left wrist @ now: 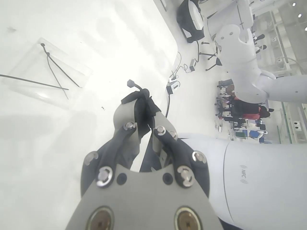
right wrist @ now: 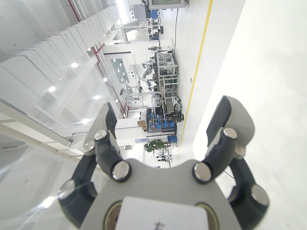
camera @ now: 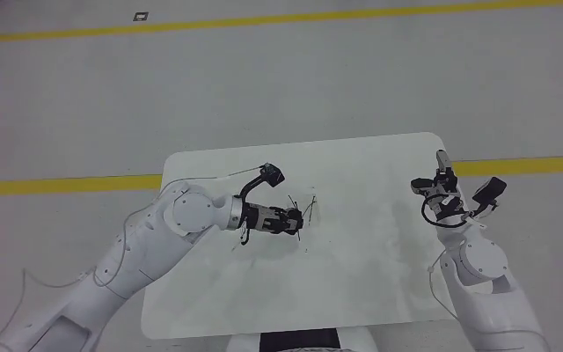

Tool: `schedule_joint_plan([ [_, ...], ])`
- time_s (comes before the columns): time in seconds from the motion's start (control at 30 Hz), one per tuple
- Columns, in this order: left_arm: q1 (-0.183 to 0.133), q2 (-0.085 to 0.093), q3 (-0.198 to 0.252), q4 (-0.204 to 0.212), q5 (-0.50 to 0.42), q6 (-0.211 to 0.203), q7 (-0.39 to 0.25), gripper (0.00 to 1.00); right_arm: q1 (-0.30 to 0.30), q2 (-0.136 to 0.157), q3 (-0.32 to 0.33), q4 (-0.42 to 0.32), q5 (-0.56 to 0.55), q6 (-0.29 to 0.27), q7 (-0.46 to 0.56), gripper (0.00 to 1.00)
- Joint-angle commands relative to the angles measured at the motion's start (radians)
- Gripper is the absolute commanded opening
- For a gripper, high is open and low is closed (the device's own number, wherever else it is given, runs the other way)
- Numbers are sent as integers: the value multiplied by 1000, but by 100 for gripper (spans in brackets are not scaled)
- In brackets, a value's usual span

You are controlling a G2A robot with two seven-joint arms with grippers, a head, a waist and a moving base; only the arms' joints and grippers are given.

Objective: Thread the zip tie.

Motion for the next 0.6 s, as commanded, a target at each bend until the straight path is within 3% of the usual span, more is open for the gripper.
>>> schedule_joint_plan([
  [0.0, 0, 0, 0, 0, 0, 0, 0, 0, 0, 0, 0, 0, 0, 0, 0, 100],
  [0.17, 0, 0, 0, 0, 0, 0, 0, 0, 0, 0, -1, 1, -3, 0, 2, 100],
  [0.33, 0, 0, 0, 0, 0, 0, 0, 0, 49, 5, -41, 15, -135, 25, 109, 100],
  [0.57, 0, 0, 0, 0, 0, 0, 0, 0, 121, 7, -130, 53, -351, 3, 214, 100],
])
